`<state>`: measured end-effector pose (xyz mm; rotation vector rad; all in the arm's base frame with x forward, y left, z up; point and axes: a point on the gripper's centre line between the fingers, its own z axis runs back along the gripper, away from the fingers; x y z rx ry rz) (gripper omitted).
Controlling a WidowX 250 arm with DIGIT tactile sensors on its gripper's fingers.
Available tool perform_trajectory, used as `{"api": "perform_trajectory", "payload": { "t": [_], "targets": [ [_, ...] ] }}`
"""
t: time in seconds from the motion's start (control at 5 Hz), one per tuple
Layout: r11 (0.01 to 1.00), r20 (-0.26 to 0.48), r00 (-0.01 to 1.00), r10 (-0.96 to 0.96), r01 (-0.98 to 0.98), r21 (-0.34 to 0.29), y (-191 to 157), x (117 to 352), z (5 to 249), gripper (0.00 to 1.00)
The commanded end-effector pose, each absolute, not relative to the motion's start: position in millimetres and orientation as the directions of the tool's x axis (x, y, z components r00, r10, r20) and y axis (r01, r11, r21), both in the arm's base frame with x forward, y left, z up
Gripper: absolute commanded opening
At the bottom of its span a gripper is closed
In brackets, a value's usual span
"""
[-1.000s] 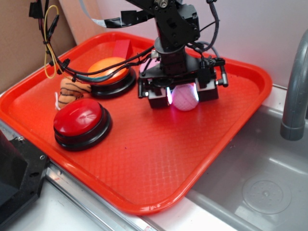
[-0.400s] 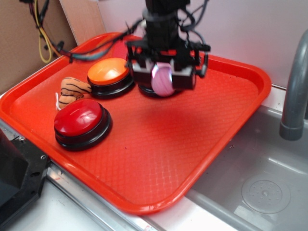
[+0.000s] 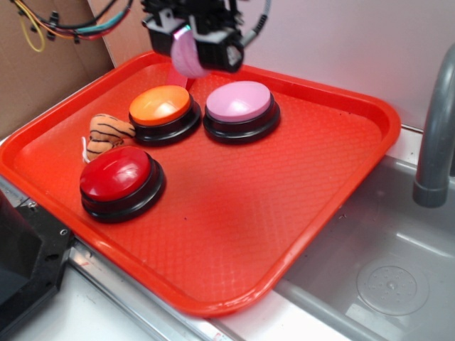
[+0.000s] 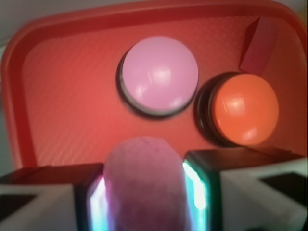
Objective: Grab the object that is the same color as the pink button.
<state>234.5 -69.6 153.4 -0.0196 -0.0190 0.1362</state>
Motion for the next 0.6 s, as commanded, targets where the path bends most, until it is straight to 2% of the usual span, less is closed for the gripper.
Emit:
{"api": "perform_trajectory", "payload": {
  "t": [0.0, 0.2, 0.4],
  "targets": [
    [0.984, 0.099, 0.989, 0.108, -0.092, -0.154, -28.9, 227.6, 220.8, 0.00],
    [0.985, 0.117, 0.987, 0.107, -0.089, -0.149, -29.4, 224.0, 217.1, 0.00],
    [0.986, 0.042, 0.987, 0.155, -0.152, -0.068, -26.7, 234.9, 211.4, 0.49]
  ]
}}
